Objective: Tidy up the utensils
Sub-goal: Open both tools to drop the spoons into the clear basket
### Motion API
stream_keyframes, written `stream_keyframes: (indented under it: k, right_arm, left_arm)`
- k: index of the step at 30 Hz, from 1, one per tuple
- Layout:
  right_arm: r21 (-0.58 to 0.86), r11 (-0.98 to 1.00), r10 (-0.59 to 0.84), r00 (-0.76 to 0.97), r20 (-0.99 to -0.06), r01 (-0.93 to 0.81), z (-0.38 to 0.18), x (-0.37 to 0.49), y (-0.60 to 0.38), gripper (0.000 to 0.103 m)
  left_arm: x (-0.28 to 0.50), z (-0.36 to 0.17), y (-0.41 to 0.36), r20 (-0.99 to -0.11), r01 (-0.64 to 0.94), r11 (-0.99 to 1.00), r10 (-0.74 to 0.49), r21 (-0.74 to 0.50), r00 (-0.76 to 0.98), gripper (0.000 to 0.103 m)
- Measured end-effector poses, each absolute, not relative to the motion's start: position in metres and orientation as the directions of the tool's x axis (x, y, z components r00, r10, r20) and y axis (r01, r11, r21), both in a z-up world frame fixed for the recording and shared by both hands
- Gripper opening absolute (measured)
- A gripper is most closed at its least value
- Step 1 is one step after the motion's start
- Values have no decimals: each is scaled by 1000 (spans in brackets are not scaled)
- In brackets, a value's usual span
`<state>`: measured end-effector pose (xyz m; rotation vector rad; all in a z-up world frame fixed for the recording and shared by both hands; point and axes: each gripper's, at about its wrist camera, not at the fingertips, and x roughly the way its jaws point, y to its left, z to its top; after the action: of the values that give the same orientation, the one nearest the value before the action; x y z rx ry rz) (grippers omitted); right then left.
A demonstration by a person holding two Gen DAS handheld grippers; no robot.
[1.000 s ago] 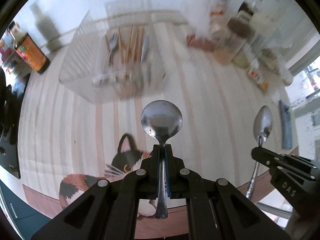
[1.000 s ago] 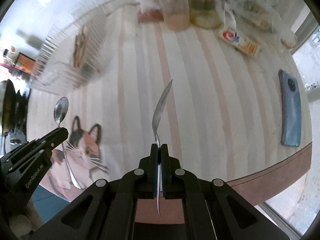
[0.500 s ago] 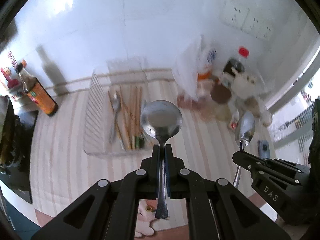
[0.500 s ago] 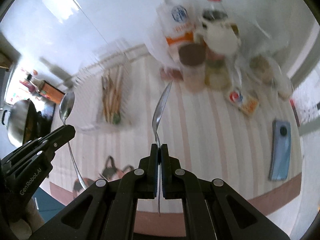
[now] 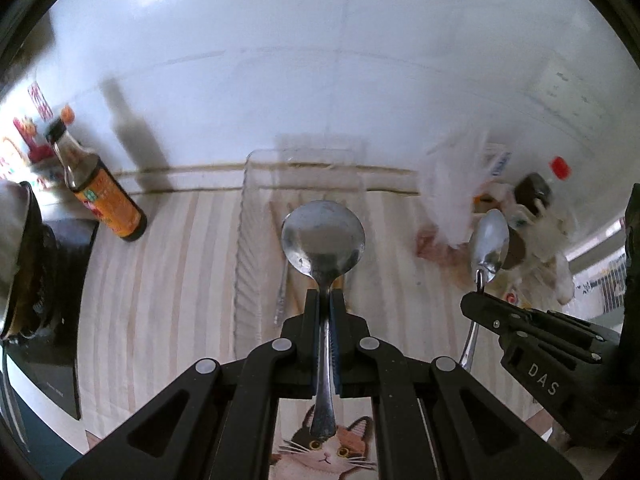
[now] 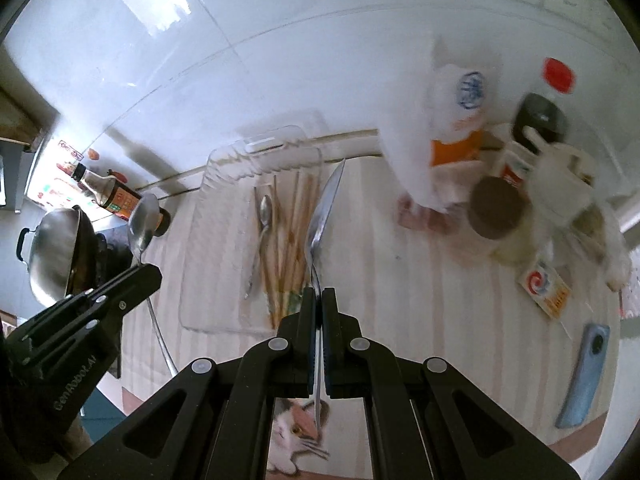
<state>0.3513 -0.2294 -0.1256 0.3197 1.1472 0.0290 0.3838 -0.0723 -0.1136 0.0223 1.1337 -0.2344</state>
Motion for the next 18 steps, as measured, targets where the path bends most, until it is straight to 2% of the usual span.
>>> stream_keyframes:
  k: [15, 18]
  right_arm:
    - [298, 941, 241, 299, -923, 161, -177, 437, -196, 3]
    - [283, 945, 233, 272, -934, 163, -186, 445, -191, 7]
  left_arm:
    - [457, -157, -50, -946, 134, 967, -242, -217, 214, 4]
    - [462, -156, -48, -950, 131, 969, -234, -210, 207, 5]
